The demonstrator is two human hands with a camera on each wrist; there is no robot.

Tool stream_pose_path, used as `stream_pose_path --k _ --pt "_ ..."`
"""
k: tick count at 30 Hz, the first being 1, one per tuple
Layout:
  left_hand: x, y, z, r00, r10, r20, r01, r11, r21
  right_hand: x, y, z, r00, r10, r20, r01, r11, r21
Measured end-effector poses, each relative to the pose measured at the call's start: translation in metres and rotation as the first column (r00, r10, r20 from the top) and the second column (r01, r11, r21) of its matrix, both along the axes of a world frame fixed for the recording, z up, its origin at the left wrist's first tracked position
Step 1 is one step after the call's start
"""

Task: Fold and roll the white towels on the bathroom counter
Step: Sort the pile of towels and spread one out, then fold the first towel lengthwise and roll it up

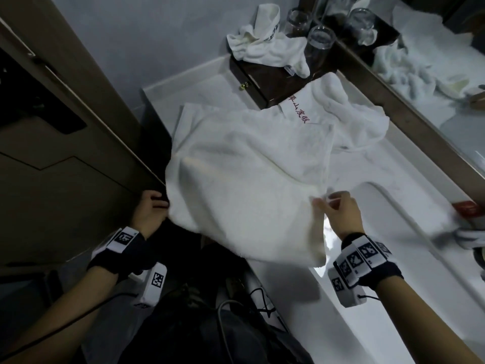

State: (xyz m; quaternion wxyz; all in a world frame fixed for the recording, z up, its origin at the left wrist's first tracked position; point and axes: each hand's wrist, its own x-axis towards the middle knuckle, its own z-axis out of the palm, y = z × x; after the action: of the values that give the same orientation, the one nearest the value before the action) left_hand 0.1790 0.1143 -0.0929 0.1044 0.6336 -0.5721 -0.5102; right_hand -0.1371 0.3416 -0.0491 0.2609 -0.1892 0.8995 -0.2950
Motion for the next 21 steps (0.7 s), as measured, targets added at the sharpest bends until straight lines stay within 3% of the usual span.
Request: stream_pose_path --k 5,10,17,21 --pt "-0.038 -0.026 0.012 0.974 -0.227 0.008 0.227 0.966 -0.124 -0.01 -0.047 0.01 0.997 -0.024 -0.075 0.019 0.997 -0.075" --pt "-0.098 -0.06 0.036 0.909 -0.416 0.021 0.4 0.856 -0.328 -0.025 -0.085 0.015 0.988 -0.105 -0.114 0.096 0.992 -0.088" --pt "-0.179 -0.087 0.053 0.748 -0.66 0.072 0.621 0.657 -0.428 -0.045 -0.121 0.013 0.938 -0.322 0.126 0.329 0.944 -0.035" --pt "-0.21 -0.085 0.057 0.676 -0.736 0.042 0.68 0.601 -0.421 -0.042 -0.123 0.015 0.973 -0.232 0.004 0.225 0.938 -0.265"
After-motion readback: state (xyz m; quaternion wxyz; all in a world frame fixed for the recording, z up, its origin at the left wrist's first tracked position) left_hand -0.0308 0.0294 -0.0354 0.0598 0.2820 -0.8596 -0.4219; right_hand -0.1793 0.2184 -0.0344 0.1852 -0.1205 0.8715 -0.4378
